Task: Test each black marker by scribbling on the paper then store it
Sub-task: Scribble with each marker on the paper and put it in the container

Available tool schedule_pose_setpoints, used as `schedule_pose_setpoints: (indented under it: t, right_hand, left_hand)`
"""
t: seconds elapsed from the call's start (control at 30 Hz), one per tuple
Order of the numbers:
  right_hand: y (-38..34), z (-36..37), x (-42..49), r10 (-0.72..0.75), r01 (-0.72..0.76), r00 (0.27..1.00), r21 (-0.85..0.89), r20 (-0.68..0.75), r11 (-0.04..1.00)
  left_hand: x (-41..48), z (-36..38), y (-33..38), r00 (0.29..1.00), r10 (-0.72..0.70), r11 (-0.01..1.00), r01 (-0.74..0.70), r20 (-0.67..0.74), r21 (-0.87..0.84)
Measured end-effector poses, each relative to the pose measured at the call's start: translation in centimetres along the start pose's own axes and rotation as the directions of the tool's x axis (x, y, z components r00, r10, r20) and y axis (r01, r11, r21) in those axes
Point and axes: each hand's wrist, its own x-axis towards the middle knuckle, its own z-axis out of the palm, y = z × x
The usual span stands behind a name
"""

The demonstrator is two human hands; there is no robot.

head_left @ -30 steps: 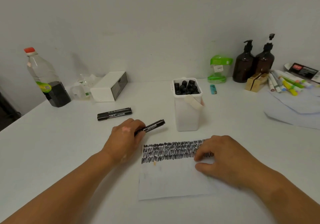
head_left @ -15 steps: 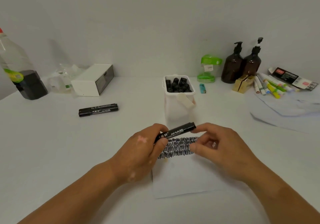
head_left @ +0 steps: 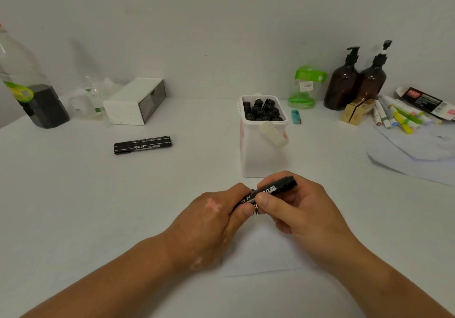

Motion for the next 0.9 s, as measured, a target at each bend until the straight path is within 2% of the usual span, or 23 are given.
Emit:
schedule_pose_setpoints:
  t: [0.37, 0.5, 0.63, 0.73, 0.8, 0.9]
  right_hand:
    - [0.0, 0.1, -0.3, -0.013, 0.007, 0.995, 0.067, 0.096, 0.998]
    - [0.1, 0.2, -0.4, -0.038, 0.033, 0.990, 0.043, 0.133, 0.999]
    - [0.4, 0.1, 0.0, -0.042, 0.042, 0.999, 0.038, -0.010, 0.998]
    - [0.4, -0.8, 0.5, 0.038, -0.006, 0.987, 0.201, -0.154, 0.980]
    - [0.4, -1.4, 0.6, 0.070, -0.028, 0.985, 0.252, -0.159, 0.967]
    - [0.5, -1.4, 0.4, 0.085, -0.064, 0.994, 0.255, -0.073, 0.965]
  left_hand:
    - [-0.2, -0.4, 0.5, 1.000, -0.007, 1.000, 0.007, -0.001, 0.011]
    - [-0.3, -0.4, 0.6, 1.000, -0.014, 1.000, 0.014, 0.013, -0.010]
    - [-0.3, -0.6, -0.2, 0.998, -0.049, 0.999, 0.049, 0.038, -0.002]
    - [-0.5, -1.7, -1.6, 0.996, -0.061, 0.993, 0.054, 0.066, 0.107]
    - [-0.7, -2.4, -2.5, 0.986, -0.092, 0.984, 0.069, 0.136, 0.165]
    - [-0.8, -2.4, -3.0, 0.964, -0.148, 0.974, 0.103, 0.220, 0.203]
